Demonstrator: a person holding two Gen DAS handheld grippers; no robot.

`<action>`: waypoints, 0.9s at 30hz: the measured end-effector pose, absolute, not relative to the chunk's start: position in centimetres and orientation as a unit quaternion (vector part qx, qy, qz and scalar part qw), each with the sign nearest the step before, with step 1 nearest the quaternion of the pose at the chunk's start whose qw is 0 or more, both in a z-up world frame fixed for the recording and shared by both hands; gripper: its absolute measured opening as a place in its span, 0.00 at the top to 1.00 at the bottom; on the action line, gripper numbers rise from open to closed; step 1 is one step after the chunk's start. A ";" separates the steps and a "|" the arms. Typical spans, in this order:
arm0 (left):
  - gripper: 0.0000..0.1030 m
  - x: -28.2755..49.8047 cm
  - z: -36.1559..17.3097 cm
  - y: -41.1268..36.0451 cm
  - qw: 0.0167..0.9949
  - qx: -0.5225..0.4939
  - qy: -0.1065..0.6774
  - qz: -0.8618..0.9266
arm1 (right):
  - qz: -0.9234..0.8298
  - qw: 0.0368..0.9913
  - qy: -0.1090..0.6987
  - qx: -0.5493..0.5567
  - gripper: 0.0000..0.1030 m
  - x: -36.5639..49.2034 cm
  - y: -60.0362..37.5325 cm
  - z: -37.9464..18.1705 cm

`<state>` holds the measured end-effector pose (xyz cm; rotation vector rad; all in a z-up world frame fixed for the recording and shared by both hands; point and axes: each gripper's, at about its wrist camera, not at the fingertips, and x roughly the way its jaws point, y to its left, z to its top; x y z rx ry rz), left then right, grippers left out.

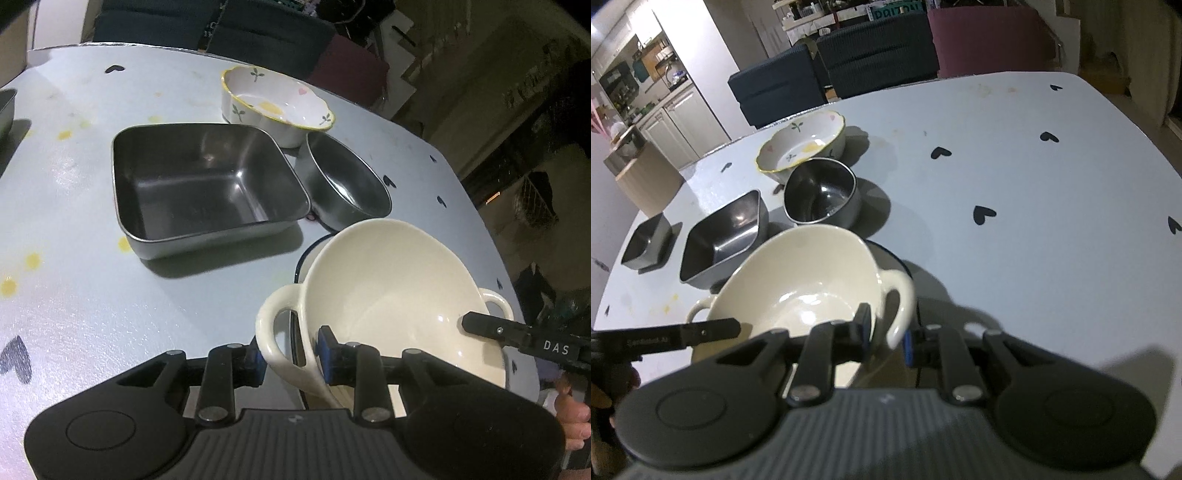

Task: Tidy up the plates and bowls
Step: 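Lower the cream bowl onto the table beside the steel trays with both grippers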

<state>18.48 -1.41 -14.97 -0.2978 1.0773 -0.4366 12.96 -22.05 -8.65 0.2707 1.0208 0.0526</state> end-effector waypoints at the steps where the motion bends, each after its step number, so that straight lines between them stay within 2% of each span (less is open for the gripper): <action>1: 0.70 18.5 -14.9 -1.5 0.827 -0.133 0.506 -0.207 | 0.023 0.862 0.490 0.126 0.79 13.0 -22.0 -8.7; 15: 0.62 18.7 -14.3 -2.4 0.834 -0.087 0.502 -0.212 | 0.025 0.852 0.511 0.114 0.77 12.7 -22.0 -9.3; 22: 0.57 18.5 -14.1 -2.6 0.836 -0.073 0.500 -0.213 | 0.016 0.841 0.532 0.099 0.67 13.0 -22.1 -10.2; 27: 0.55 18.4 -14.1 -2.6 0.834 -0.073 0.503 -0.212 | 0.015 0.844 0.531 0.072 0.66 13.0 -21.6 -10.3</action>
